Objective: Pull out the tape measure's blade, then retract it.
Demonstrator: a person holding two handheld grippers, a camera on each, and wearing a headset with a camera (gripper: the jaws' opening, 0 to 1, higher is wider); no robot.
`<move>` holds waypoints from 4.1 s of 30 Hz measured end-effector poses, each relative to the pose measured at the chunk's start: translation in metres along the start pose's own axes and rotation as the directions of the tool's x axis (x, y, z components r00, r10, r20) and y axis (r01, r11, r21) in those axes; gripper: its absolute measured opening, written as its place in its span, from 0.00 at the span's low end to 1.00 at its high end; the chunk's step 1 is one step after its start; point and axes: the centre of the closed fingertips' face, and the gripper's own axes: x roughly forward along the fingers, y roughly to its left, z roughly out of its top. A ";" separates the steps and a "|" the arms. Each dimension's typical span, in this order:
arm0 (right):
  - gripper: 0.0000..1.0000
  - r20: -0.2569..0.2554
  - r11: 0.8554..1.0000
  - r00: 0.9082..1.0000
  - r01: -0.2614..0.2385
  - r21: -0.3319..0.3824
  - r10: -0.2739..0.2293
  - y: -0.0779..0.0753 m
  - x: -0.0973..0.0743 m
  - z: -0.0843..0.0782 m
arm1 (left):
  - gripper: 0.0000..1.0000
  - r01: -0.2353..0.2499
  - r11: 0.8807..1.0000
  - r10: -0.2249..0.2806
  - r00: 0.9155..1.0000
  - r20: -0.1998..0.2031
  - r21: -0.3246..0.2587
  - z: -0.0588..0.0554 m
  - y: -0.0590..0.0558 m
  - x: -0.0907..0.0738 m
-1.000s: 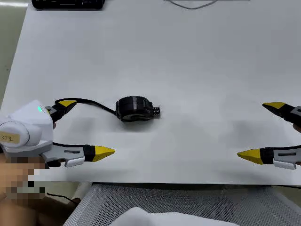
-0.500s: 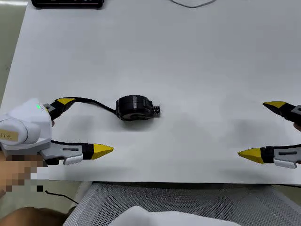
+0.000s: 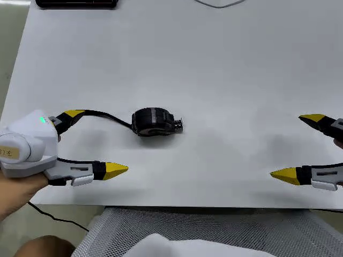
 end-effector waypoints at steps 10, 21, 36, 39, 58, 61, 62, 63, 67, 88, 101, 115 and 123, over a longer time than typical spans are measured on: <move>0.89 0.000 1.000 1.000 -0.012 -0.011 0.012 0.001 0.003 0.003 | 0.98 0.011 1.000 -0.011 1.000 -0.008 0.020 0.003 -0.001 0.002; 0.89 -0.004 0.999 0.999 -0.037 -0.038 0.037 -0.002 0.013 0.011 | 0.98 0.037 0.998 -0.035 0.999 -0.026 0.060 0.009 -0.001 0.009; 0.89 -0.016 0.994 0.997 -0.076 -0.076 0.075 -0.004 0.032 0.022 | 0.94 0.083 0.989 -0.076 0.995 -0.058 0.121 0.018 0.000 0.023; 0.89 -0.016 0.993 0.996 -0.083 -0.081 0.082 -0.005 0.036 0.025 | 0.92 0.089 0.987 -0.081 0.995 -0.064 0.134 0.019 0.001 0.025; 0.87 -0.024 0.986 0.991 -0.132 -0.105 0.130 -0.004 0.060 0.033 | 0.79 0.138 0.973 -0.119 0.987 -0.111 0.186 0.019 0.003 0.043; 0.86 -0.025 0.985 0.991 -0.136 -0.105 0.134 -0.004 0.062 0.033 | 0.77 0.144 0.970 -0.122 0.985 -0.118 0.195 0.019 0.003 0.045; 0.86 -0.026 0.985 0.990 -0.138 -0.105 0.136 -0.004 0.063 0.034 | 0.77 0.145 0.969 -0.123 0.985 -0.119 0.198 0.019 0.003 0.046; 0.86 -0.026 0.985 0.990 -0.140 -0.106 0.138 -0.003 0.064 0.034 | 0.76 0.148 0.968 -0.125 0.985 -0.122 0.202 0.019 0.003 0.047; 0.85 -0.030 0.983 0.989 -0.147 -0.107 0.145 -0.003 0.066 0.034 | 0.72 0.157 0.964 -0.132 0.983 -0.128 0.214 0.020 0.002 0.049; 0.79 -0.036 0.978 0.984 -0.177 -0.109 0.174 0.000 0.075 0.036 | 0.55 0.189 0.949 -0.155 0.977 -0.148 0.252 0.022 -0.003 0.062; 0.77 -0.034 0.977 0.983 -0.184 -0.103 0.182 0.002 0.077 0.037 | 0.45 0.203 0.943 -0.164 0.973 -0.161 0.265 0.022 -0.007 0.071; 0.74 -0.035 0.977 0.982 -0.190 -0.099 0.188 0.003 0.078 0.037 | 0.35 0.220 0.933 -0.177 0.970 -0.166 0.286 0.023 -0.012 0.077; 0.71 -0.034 0.974 0.980 -0.199 -0.105 0.196 0.006 0.080 0.037 | 0.29 0.232 0.925 -0.186 0.967 -0.173 0.300 0.023 -0.015 0.079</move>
